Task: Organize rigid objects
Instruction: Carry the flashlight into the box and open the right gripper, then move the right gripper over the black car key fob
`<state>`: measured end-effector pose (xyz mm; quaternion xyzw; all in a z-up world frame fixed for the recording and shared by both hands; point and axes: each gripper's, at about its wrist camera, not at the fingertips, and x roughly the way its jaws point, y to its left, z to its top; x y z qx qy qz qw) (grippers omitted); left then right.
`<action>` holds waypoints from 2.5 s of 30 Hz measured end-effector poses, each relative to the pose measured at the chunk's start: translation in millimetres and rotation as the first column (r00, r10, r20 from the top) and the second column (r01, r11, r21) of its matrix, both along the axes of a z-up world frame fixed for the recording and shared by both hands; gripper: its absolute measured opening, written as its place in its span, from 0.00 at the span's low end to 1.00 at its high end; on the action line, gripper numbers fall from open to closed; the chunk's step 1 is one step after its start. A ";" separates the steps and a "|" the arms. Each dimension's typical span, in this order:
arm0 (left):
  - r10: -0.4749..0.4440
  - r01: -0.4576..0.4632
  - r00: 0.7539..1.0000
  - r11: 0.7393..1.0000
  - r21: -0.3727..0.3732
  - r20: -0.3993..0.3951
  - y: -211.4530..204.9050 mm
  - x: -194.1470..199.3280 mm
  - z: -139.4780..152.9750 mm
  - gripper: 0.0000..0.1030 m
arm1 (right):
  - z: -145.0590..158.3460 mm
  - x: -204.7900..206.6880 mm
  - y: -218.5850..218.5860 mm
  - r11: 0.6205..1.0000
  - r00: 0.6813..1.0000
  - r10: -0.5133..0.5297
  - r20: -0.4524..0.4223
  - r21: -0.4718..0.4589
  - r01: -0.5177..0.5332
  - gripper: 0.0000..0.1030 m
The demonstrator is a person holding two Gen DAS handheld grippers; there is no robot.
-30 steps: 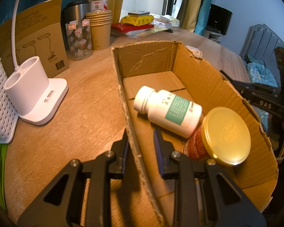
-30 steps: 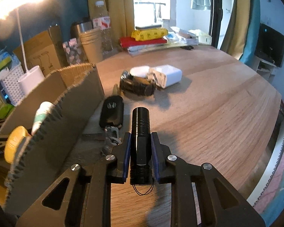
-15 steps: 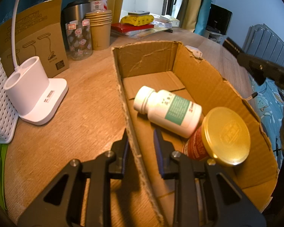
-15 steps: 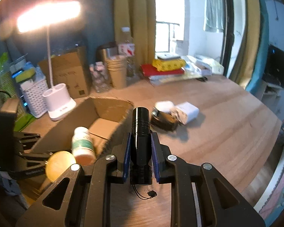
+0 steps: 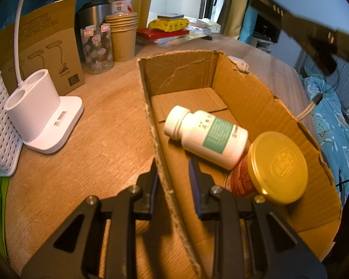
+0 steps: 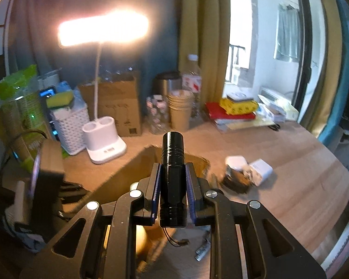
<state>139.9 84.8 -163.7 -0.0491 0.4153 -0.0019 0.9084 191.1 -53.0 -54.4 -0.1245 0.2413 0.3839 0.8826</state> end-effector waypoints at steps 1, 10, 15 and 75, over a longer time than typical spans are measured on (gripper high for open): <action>0.000 0.000 1.000 1.000 0.000 0.000 -0.1 0.0 0.0 0.25 | 3.9 -2.4 2.5 1.000 1.000 0.010 0.008 0.006 -0.010 0.21; 0.000 0.000 1.000 1.000 0.000 0.000 0.0 0.1 0.0 0.25 | 34.2 -14.6 22.2 0.997 0.995 0.071 0.069 0.039 -0.074 0.21; 0.000 0.000 1.000 1.000 0.000 0.000 0.2 0.2 0.0 0.25 | 49.9 -22.0 27.7 0.992 0.989 0.102 0.105 0.061 -0.109 0.21; 0.001 -0.001 1.000 1.000 -0.007 -0.002 -0.3 0.5 -1.4 0.25 | -66.2 77.7 -43.8 0.982 0.966 -0.190 -0.177 -0.031 0.187 0.41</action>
